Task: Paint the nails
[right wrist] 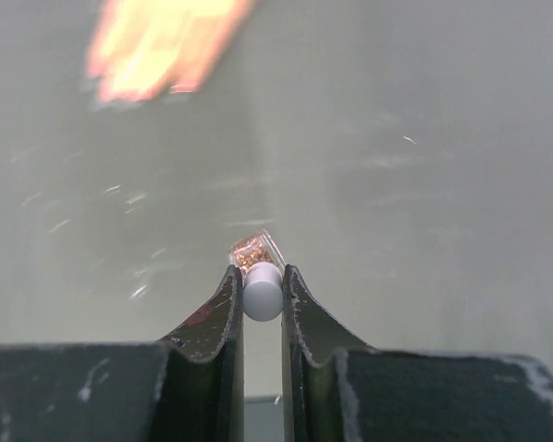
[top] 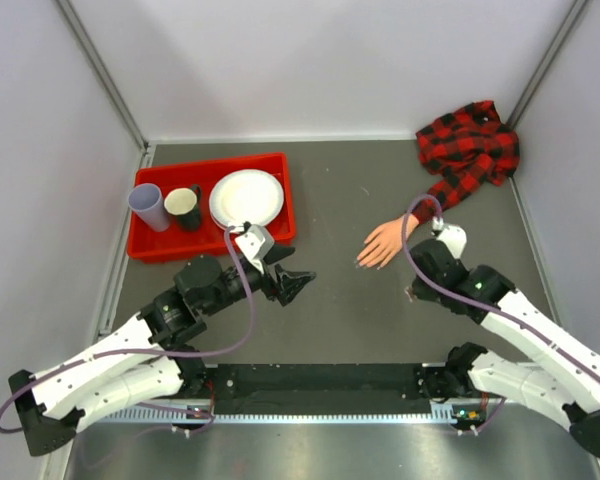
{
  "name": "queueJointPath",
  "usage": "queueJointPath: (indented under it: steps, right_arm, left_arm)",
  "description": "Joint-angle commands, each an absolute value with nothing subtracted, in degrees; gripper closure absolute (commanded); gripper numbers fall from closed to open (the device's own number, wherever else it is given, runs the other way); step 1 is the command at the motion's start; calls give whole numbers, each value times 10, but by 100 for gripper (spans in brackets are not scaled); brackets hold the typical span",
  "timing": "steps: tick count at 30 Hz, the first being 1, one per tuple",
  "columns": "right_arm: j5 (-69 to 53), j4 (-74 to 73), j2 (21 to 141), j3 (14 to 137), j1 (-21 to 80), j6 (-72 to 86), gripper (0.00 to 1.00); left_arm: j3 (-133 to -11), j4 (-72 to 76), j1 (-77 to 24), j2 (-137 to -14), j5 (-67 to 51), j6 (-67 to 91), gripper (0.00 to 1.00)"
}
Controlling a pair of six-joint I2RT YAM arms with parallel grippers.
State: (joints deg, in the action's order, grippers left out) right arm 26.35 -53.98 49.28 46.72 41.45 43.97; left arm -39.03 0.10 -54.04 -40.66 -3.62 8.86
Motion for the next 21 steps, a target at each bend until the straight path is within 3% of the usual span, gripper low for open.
queueJointPath:
  steps: [1, 6, 21]
  right_arm:
    - [307, -481, 464, 410, 368, 523, 100]
    - [401, -497, 515, 400, 368, 555, 100]
    - [424, -378, 532, 324, 367, 599, 100]
  left_arm:
    - [-377, 18, -540, -397, -8, 94, 23]
    - [-362, 15, -540, -385, -5, 100, 23]
    - [-337, 10, -540, -348, 14, 103, 24]
